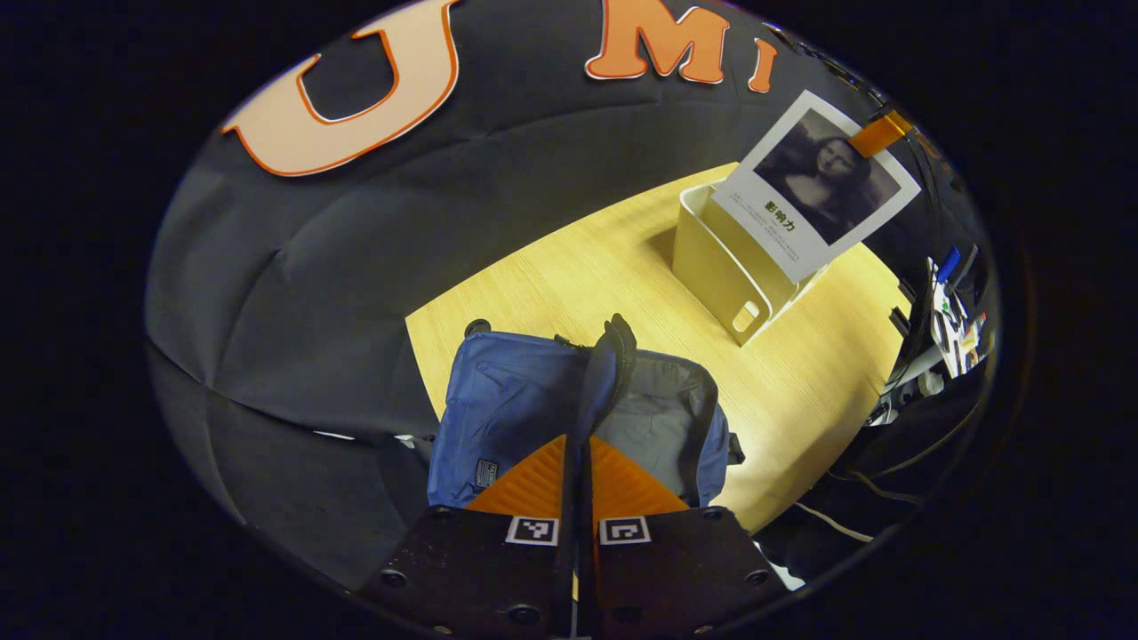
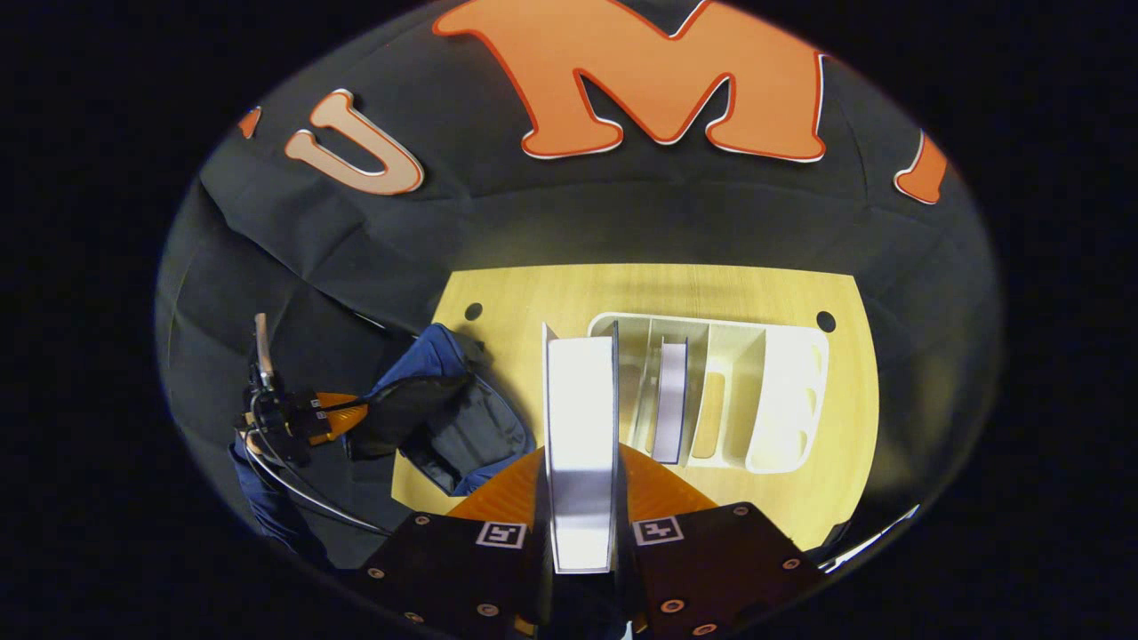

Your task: Open the schoolbag, grab two books from the bookshelf and put them into the schoolbag.

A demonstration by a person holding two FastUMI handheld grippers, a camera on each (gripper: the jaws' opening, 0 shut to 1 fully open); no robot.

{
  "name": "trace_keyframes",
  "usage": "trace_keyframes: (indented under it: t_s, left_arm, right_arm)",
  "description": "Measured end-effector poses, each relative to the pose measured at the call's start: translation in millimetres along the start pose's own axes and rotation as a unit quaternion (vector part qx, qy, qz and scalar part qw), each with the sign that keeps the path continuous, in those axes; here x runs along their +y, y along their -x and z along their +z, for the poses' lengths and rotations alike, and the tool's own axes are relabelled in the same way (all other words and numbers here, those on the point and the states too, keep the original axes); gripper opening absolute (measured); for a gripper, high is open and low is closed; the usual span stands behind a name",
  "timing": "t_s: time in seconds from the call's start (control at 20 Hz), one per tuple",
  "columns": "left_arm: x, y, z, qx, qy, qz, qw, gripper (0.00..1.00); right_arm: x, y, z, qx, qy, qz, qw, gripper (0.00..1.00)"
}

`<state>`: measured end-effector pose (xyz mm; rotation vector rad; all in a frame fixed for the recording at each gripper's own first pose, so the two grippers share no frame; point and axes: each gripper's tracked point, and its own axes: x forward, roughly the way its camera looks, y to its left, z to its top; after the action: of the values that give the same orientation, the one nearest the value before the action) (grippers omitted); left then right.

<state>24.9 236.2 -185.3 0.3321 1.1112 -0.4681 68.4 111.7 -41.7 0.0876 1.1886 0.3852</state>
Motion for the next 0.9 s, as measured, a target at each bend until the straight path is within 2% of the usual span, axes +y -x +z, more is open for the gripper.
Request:
trace_keyframes:
  t_s: [0.2,0.35,0.5,0.65,0.9]
  left_arm:
    - [4,-3,1,0.003,0.003,-0.001,1.000,0.03]
    - [6,-6,2,0.002,0.004,-0.004,1.000,0.02]
    - [3,-8,0,-0.003,0.006,-0.017,1.000,0.03]
    - [4,-11,-6,-0.008,0.016,-0.024,1.000,0.03]
    - [1,-15,-10,-0.018,0.038,-0.034,0.999,0.03]
  right_arm:
    - [19,11,-13,-0.017,-0.031,0.041,0.999,0.29]
    - [32,-4,-29,-0.018,-0.064,0.080,0.995,0.28]
    - [43,-26,-50,-0.006,-0.105,0.116,0.988,0.28]
    - [51,-49,-68,-0.002,-0.136,0.135,0.981,0.27]
    - [76,-84,-96,-0.004,-0.190,0.187,0.964,0.27]
